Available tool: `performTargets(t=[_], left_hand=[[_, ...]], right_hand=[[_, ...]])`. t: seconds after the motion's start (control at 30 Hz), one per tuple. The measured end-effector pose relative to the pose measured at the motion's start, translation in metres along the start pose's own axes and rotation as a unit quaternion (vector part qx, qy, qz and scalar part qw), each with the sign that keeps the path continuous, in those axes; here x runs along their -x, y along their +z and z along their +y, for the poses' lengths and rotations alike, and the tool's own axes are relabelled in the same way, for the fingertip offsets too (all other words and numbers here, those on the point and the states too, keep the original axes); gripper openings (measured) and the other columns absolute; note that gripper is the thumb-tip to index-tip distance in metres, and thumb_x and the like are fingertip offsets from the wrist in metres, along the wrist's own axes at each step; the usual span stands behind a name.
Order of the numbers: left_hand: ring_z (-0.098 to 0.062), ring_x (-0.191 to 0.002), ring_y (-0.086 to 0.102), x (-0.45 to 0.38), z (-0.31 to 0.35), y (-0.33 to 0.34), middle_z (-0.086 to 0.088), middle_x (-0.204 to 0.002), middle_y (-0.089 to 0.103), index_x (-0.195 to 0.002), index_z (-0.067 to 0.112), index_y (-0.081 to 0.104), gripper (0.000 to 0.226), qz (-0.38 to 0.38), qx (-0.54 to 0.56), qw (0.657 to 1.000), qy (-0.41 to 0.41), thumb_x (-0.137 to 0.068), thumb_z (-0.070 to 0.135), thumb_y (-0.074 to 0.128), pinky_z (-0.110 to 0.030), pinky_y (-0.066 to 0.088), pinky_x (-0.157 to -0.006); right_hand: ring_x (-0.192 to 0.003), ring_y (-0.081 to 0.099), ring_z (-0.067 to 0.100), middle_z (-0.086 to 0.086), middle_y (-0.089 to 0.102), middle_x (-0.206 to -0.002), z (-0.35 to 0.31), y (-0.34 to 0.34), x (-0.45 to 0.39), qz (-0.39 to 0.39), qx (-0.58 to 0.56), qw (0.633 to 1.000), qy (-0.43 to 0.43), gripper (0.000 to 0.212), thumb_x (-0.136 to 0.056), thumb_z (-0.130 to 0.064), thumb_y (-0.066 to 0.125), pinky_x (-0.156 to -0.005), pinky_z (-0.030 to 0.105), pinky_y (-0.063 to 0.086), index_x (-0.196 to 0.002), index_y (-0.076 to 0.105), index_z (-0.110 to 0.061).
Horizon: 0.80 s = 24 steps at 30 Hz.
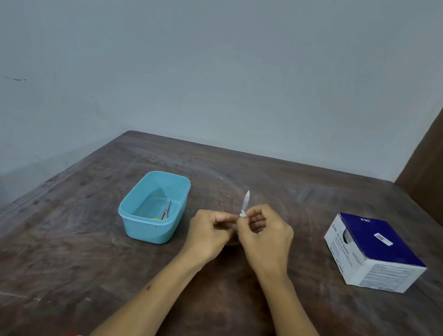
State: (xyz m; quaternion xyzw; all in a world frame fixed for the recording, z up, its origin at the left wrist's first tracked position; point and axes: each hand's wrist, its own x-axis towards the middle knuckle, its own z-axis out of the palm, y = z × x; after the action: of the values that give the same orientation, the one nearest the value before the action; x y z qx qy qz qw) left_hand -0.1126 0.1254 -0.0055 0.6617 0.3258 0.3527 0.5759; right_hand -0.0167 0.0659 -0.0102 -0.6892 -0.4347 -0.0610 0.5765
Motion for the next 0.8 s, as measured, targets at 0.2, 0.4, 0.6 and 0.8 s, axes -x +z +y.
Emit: performTargets(t=[0.2, 0.4, 0.6, 0.8], left_hand=[[-0.024, -0.087, 0.071, 0.003, 0.0011, 0.0044, -0.013, -0.089, 0.073, -0.096, 0.009, 0.072, 0.029, -0.044, 0.011, 0.999, -0.021, -0.078, -0.011, 0.063, -0.036, 0.058, -0.079], [-0.02, -0.081, 0.072, 0.0003, -0.0015, 0.0014, -0.009, -0.086, 0.075, -0.095, 0.013, 0.074, 0.032, -0.002, -0.01, 1.0, 0.01, -0.078, -0.01, 0.06, -0.037, 0.059, -0.076], [-0.027, -0.085, 0.07, 0.0039, 0.0029, 0.0053, -0.017, -0.09, 0.072, -0.096, 0.006, 0.072, 0.027, -0.057, 0.015, 0.998, 0.001, -0.078, -0.013, 0.061, -0.039, 0.058, -0.078], [-0.024, -0.084, 0.071, 0.0006, -0.0008, 0.0003, -0.012, -0.087, 0.074, -0.096, 0.011, 0.074, 0.028, -0.018, 0.0, 1.0, 0.017, -0.078, -0.009, 0.062, -0.041, 0.058, -0.078]], right_hand=[[-0.063, 0.059, 0.005, -0.004, 0.063, -0.073, 0.0029, -0.0004, -0.0044, 0.055, -0.006, 0.998, -0.016, 0.01, -0.077, -0.005, 0.067, -0.059, 0.019, 0.048, -0.083, 0.067, -0.014], [-0.059, 0.06, 0.006, -0.006, 0.062, -0.066, 0.0008, 0.0016, -0.0009, 0.005, 0.003, 1.0, -0.012, 0.01, -0.072, -0.007, 0.07, -0.056, 0.019, 0.05, -0.075, 0.066, -0.015], [-0.064, 0.059, 0.007, -0.002, 0.062, -0.075, 0.0014, -0.0009, -0.0036, 0.07, -0.026, 0.997, -0.03, 0.011, -0.078, -0.002, 0.066, -0.059, 0.02, 0.049, -0.084, 0.067, -0.012], [-0.065, 0.056, 0.003, -0.009, 0.058, -0.074, 0.0014, 0.0025, -0.0024, 0.027, 0.011, 0.999, -0.038, 0.011, -0.076, -0.007, 0.069, -0.061, 0.012, 0.046, -0.082, 0.067, -0.016]])
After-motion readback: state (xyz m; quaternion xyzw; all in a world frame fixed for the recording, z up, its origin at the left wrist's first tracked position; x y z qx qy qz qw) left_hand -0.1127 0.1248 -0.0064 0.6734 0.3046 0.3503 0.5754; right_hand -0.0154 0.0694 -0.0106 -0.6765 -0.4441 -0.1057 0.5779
